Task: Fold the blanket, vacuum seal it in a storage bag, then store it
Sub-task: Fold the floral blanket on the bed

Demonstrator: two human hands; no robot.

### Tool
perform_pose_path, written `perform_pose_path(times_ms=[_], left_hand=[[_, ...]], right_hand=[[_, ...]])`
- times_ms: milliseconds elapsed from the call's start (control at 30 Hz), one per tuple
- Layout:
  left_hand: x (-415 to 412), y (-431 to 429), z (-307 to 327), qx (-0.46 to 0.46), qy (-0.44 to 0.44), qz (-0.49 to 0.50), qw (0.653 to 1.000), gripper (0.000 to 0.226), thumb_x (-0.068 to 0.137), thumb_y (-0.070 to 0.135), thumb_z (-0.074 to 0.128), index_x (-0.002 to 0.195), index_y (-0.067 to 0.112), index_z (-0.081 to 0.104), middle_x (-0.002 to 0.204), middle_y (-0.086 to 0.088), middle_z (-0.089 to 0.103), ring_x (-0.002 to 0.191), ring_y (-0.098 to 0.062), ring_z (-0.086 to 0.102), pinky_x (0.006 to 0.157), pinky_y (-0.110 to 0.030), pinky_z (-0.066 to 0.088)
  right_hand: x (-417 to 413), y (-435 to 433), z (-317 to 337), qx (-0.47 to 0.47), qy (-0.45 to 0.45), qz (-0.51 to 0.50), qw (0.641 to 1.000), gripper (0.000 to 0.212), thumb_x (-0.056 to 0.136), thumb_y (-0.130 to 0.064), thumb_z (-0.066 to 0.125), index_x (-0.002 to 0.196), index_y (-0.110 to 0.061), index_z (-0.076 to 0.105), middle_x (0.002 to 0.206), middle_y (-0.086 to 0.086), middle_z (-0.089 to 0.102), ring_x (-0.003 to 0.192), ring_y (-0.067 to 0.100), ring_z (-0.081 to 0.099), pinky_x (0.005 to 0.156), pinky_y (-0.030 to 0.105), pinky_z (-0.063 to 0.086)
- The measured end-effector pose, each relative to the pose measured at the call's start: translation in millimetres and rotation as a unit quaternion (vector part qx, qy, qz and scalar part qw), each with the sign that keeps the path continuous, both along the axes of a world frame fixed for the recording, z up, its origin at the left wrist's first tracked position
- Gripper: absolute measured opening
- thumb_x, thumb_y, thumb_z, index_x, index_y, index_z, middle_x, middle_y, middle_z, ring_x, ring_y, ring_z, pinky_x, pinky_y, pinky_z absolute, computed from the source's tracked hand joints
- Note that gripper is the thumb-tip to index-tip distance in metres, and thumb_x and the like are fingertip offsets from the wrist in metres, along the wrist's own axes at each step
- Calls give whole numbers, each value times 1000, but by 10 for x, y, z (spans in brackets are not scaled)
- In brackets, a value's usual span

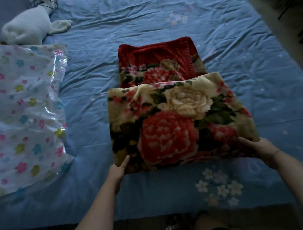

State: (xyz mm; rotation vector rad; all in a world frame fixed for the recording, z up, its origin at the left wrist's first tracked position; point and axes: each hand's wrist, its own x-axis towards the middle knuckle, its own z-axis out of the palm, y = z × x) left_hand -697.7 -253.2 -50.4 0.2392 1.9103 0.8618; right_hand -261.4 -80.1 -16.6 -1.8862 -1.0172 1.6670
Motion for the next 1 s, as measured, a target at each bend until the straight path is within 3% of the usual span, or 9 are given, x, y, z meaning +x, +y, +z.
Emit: perform_pose_path(times_ms=[133, 267, 400, 500, 633, 700, 867, 933, 1000], left_hand=[[-36, -166, 193, 21, 27, 12, 999, 44, 88, 42, 66, 113, 6, 63, 104, -11, 68, 94, -25, 65, 85, -33, 50], [-126, -544, 377, 31, 21, 0, 999, 46, 87, 44, 67, 111, 6, 64, 105, -12, 70, 97, -28, 67, 90, -39, 53], [-27, -1185, 390, 5, 23, -18, 1000, 44, 86, 43, 68, 110, 6, 65, 100, -12, 71, 93, -27, 68, 87, -39, 55], [99, -1675, 340, -38, 27, -35, 998, 49, 85, 48, 66, 109, 5, 65, 103, -15, 69, 96, -30, 65, 91, -42, 52], [364, -2200, 374, -67, 38, -43, 996, 44, 90, 48, 60, 106, 7, 62, 102, -13, 66, 94, -27, 60, 82, -34, 44], [511, -2434, 387, -65, 37, -31, 997, 46, 88, 49, 62, 106, 6, 64, 100, -12, 67, 94, -28, 62, 79, -35, 47], [886, -2926, 396, -72, 32, -14, 997, 49, 86, 51, 64, 107, 6, 67, 96, -10, 69, 97, -30, 64, 87, -37, 50], [1013, -3055, 452, -69, 29, -13, 997, 50, 86, 50, 64, 109, 6, 67, 99, -11, 69, 96, -29, 64, 89, -38, 51], [1038, -3076, 569, -63, 41, -27, 997, 49, 86, 51, 62, 111, 8, 64, 106, -11, 67, 98, -27, 61, 88, -37, 49]], right_hand=[[-80, -214, 301, 50, -14, 5, 999, 80, 40, -51, 89, 101, -4, 67, 73, 2, 73, 66, 19, 70, 51, 22, 56], [-6, -631, 427, 57, -28, 3, 998, 95, 31, -61, 87, 103, -4, 67, 80, 6, 72, 74, 23, 68, 57, 29, 57], [146, -1329, 390, 25, -43, 34, 998, 103, 15, -72, 82, 97, -12, 66, 93, 13, 71, 87, 30, 68, 81, 40, 55], [300, -1821, 417, -3, -55, 74, 996, 103, 24, -74, 80, 102, -9, 66, 95, 11, 70, 89, 28, 66, 79, 37, 54], [554, -2287, 495, 4, -83, 114, 990, 112, 13, -83, 70, 100, -13, 66, 93, 5, 70, 86, 21, 65, 66, 24, 47], [688, -2482, 536, 3, -84, 119, 989, 113, 8, -86, 67, 96, -16, 64, 92, 5, 69, 87, 20, 65, 66, 24, 46], [1055, -2810, 624, 15, -88, 122, 989, 116, 10, -86, 69, 99, -13, 66, 95, 8, 70, 89, 24, 66, 71, 30, 50], [1111, -2905, 724, 17, -75, 121, 990, 107, 22, -79, 77, 102, -9, 66, 94, 8, 71, 88, 24, 66, 68, 29, 50], [1056, -2946, 872, 24, -64, 112, 991, 79, 54, -55, 83, 110, -2, 65, 91, 7, 69, 84, 21, 64, 63, 26, 48]])
